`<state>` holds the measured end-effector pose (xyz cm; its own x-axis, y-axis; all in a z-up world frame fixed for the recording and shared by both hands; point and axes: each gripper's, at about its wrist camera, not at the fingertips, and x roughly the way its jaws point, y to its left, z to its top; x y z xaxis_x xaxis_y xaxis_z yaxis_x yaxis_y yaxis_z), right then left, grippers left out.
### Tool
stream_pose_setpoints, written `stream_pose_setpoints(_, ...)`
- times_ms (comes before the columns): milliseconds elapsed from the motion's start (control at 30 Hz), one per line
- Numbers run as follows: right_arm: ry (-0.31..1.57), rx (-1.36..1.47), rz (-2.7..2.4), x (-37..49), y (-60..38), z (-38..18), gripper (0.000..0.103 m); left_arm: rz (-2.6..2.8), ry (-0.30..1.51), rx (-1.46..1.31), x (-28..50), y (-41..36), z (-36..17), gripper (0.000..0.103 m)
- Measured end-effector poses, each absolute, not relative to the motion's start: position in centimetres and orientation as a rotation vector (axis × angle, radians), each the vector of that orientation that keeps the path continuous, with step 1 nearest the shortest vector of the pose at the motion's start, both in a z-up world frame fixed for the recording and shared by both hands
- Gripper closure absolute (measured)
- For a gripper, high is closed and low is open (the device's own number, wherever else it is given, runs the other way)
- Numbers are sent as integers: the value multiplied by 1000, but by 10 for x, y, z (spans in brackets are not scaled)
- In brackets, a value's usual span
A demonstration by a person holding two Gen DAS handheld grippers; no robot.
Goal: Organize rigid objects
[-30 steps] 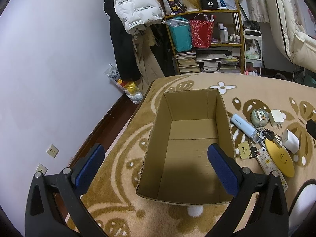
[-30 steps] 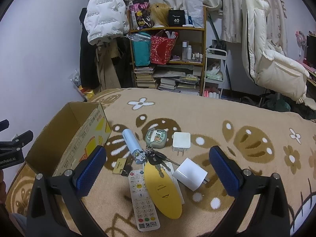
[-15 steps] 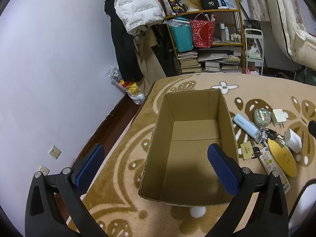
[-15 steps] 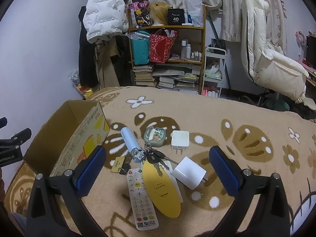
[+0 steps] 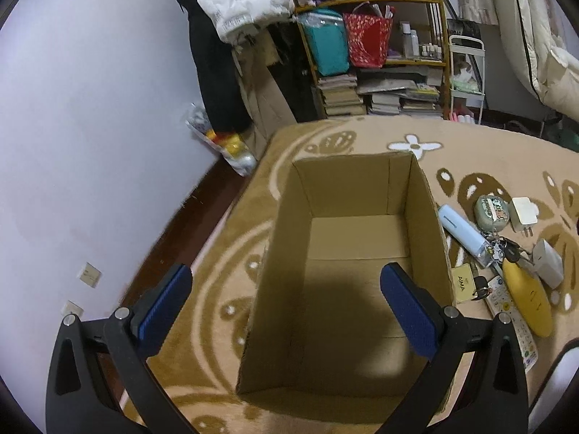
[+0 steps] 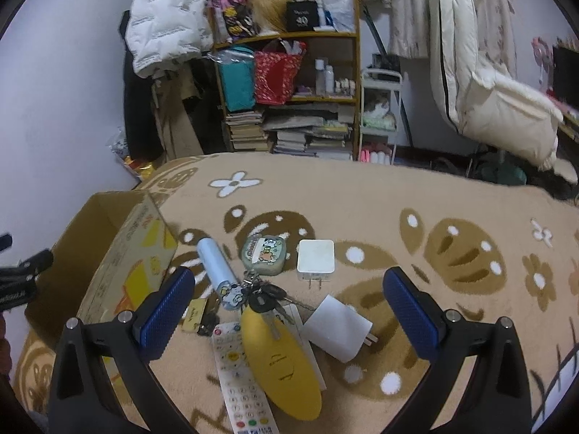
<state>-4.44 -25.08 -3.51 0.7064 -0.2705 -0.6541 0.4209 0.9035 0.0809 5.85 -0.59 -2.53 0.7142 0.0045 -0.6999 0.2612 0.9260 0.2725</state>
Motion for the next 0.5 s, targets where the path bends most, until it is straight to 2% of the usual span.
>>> stream_pose_setpoints(200,752,258,-430,-26,-270,-60,0,-96,809,364,83,5,-38,0)
stream_pose_setpoints(500,840,308,-476,-17,-285,-95,0,-76,973,403,116,14,-74,0)
